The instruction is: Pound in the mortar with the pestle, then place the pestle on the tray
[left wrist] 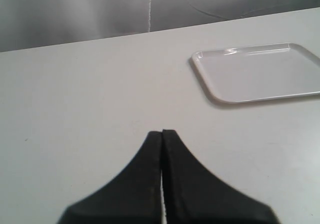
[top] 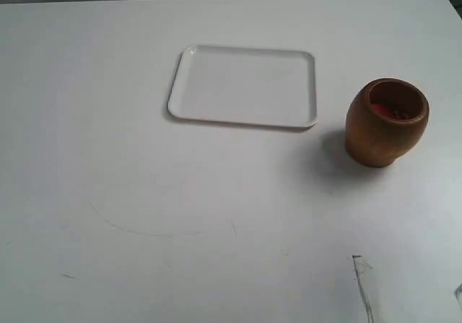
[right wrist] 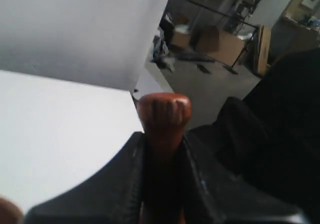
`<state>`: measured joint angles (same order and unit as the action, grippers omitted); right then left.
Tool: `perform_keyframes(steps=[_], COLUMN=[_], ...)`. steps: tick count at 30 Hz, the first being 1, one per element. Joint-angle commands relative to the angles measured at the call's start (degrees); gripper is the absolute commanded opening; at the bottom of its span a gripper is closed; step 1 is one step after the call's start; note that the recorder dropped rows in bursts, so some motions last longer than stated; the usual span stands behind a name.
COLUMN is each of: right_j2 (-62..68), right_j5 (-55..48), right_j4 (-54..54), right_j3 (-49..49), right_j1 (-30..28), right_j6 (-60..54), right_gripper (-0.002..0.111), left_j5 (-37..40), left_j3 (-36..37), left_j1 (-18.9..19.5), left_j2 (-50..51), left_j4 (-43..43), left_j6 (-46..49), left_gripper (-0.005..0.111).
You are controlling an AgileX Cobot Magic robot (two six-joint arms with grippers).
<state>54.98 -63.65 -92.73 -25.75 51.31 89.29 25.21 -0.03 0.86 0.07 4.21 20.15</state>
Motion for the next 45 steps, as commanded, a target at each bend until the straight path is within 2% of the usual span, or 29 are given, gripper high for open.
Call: perform_keyframes(steps=[1, 4, 6, 7, 9, 10, 12, 15, 19, 21, 22, 25, 28, 31, 34, 36, 37, 38, 39, 40, 41, 42, 43, 45], right_j2=[-1.5, -1.5, -0.8, -0.6, -0.6, -0.7, -0.8, -0.8, -0.8, -0.8, -1.0, -2.4, -4.3, -6.9, -10.1, -11.6, -12.2, -12.2, -12.0, -11.9, -11.9, -12.1, -12.2, -11.2], right_j5=[16.7, 40.5, 57.2, 63.1, 68.0, 66.4, 54.2, 26.5, -5.5, -6.3, -6.3, -4.3, 5.0, 19.7, 39.5, 51.3, 55.5, 54.7, 50.8, 41.6, 36.8, 32.1, 30.6, 23.4], right_j4=[14.3, 22.5, 23.3, 23.3, 23.3, 23.3, 23.1, 20.0, 15.6, 17.0, 21.1, 40.4, 58.2, 66.6, 63.5, 54.9, 45.7, 31.5, 24.9, 12.9, 7.0, -5.6, -7.2, -7.2], right_j3=[-2.1, -2.4, -2.5, -3.2, -4.9, -6.3, -9.4, -14.5, -18.3, -18.2, -18.2, -18.2, -18.1, -17.0, -13.8, -10.8, -9.6, -8.7, -8.1, -6.8, -5.5, -2.6, -0.9, 1.2], right_j1=[0.1, 0.1, 0.1, 0.1, 0.1, 0.1, 0.1, 0.1, 0.1, 0.1, 0.1, 0.1, 0.1, 0.1, 0.1, 0.1, -0.4, -1.9, -2.6, -3.3, -3.3, -3.3, -3.3, -3.3], right_j6=[-7.5, -10.5, -10.5, -10.2, -9.4, -9.4, -11.3, -18.0, -34.9, -43.3, -48.2, -60.6, -70.2, -71.8, -65.4, -56.9, -48.8, -35.6, -28.0, -13.9, -5.9, 10.7, 17.4, 20.1], right_gripper=[0.000, 0.000, 0.000, 0.000, 0.000, 0.000, 0.000, 0.000, 0.000, 0.000, 0.000, 0.000, 0.000, 0.000, 0.000, 0.000, 0.000, 0.000, 0.000, 0.000, 0.000, 0.000, 0.000, 0.000], left_j5=[-0.2, -0.2, -0.2, -0.2, -0.2, -0.2, -0.2, -0.2, -0.2, -0.2, -0.2, -0.2, -0.2, -0.2, -0.2, -0.2, -0.2, -0.2, -0.2, -0.2, -0.2, -0.2, -0.2, -0.2], left_j3=[0.0, 0.0, 0.0, 0.0, 0.0, 0.0, 0.0, 0.0, 0.0, 0.0, 0.0, 0.0, 0.0, 0.0, 0.0, 0.0, 0.0, 0.0, 0.0, 0.0, 0.0, 0.0, 0.0, 0.0], left_j1=[-0.4, -0.4, -0.4, -0.4, -0.4, -0.4, -0.4, -0.4, -0.4, -0.4, -0.4, -0.4, -0.4, -0.4, -0.4, -0.4, -0.4, -0.4, -0.4, -0.4, -0.4, -0.4, -0.4, -0.4], left_j2=[-0.1, -0.1, -0.1, -0.1, -0.1, -0.1, -0.1, -0.1, -0.1, -0.1, -0.1, -0.1, -0.1, -0.1, -0.1, -0.1, -0.1, -0.1, -0.1, -0.1, -0.1, -0.1, -0.1, -0.1], left_j4=[-0.4, -0.4, -0.4, -0.4, -0.4, -0.4, -0.4, -0.4, -0.4, -0.4, -0.4, -0.4, -0.4, -0.4, -0.4, -0.4, -0.4, -0.4, -0.4, -0.4, -0.4, -0.4, -0.4, -0.4], left_j6=[-0.5, -0.5, -0.5, -0.5, -0.5, -0.5, -0.5, -0.5, -0.5, -0.5, -0.5, -0.5, -0.5, -0.5, -0.5, -0.5, -0.5, -0.5, -0.5, -0.5, -0.5, -0.5, -0.5, -0.5], left_gripper=[0.000, 0.000, 0.000, 0.000, 0.000, 0.000, 0.000, 0.000, 0.000, 0.000, 0.000, 0.000, 0.000, 0.000, 0.000, 0.000, 0.000, 0.000, 0.000, 0.000, 0.000, 0.000, 0.000, 0.000])
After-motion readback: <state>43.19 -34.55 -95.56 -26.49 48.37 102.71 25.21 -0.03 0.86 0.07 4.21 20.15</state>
